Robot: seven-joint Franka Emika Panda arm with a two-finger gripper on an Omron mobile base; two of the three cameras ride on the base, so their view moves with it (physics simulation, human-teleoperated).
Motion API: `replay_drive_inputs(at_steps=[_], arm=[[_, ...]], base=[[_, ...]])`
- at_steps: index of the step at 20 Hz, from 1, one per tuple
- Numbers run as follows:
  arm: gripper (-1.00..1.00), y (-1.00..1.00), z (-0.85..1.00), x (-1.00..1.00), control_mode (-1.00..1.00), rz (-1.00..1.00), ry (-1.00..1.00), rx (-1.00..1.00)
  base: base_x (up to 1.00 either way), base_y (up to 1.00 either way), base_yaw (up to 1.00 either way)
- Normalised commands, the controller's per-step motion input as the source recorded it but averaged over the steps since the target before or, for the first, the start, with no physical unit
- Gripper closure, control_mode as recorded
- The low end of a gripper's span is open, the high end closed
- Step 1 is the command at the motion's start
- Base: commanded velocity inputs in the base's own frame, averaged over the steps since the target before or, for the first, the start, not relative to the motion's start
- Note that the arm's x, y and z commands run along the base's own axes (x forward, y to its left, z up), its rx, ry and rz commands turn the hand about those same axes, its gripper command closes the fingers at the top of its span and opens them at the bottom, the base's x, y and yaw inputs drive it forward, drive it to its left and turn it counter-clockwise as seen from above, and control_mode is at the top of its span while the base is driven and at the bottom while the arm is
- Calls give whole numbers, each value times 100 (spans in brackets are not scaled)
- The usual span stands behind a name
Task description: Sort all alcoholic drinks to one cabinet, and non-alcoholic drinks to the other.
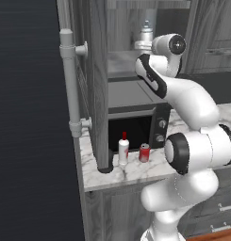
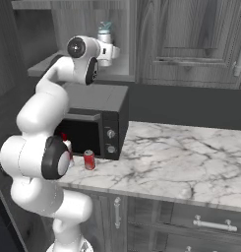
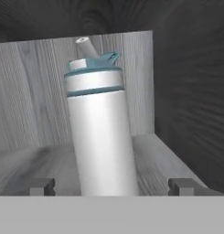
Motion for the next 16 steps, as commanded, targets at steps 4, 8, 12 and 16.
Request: replay_drive_inputs(at_steps=[4,8,12,16], arm=[[-100,-7,0,-67,-100,0,-3,0],[-100,-1,0,-69,-100,0,0,0],[-100,0,0,-61,-100,0,1,0],[-100,0,0,-52,-100,1,7,0]], base=[[0,0,0],[0,0,0],[0,0,0],[0,0,0]])
